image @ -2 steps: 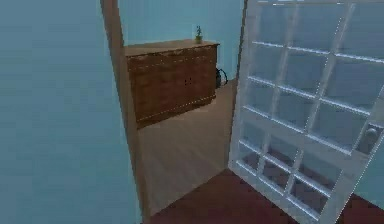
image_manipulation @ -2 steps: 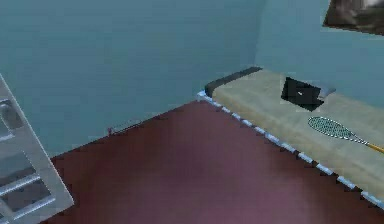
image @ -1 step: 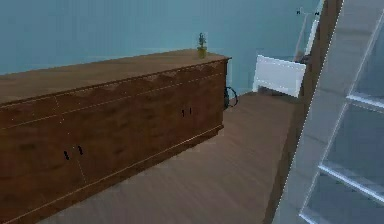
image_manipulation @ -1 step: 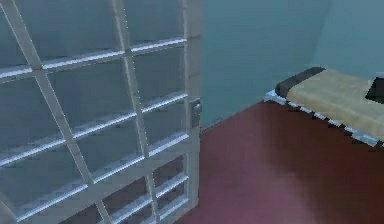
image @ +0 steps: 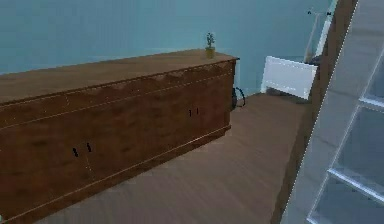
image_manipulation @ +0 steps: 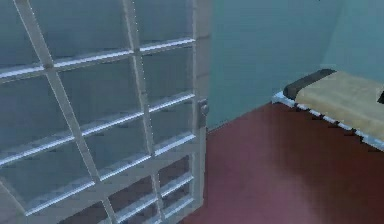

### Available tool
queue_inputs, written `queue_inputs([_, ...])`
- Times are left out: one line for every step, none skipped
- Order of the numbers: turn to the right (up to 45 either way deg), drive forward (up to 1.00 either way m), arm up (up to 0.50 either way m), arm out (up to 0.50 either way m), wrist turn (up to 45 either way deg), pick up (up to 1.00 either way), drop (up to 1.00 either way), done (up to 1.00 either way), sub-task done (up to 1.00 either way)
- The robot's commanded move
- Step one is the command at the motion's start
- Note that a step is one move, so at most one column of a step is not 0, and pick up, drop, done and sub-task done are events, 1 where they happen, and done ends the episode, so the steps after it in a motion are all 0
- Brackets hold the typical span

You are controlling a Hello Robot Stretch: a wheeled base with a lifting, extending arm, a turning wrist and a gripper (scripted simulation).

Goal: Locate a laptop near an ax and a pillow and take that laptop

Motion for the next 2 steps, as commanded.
queue_inputs([12.0,0.00,0.00,0.00,0.0,0.00,0.00,0.00,0.00])
queue_inputs([3.0,0.00,0.00,0.00,0.0,0.00,0.00,0.00,0.00])
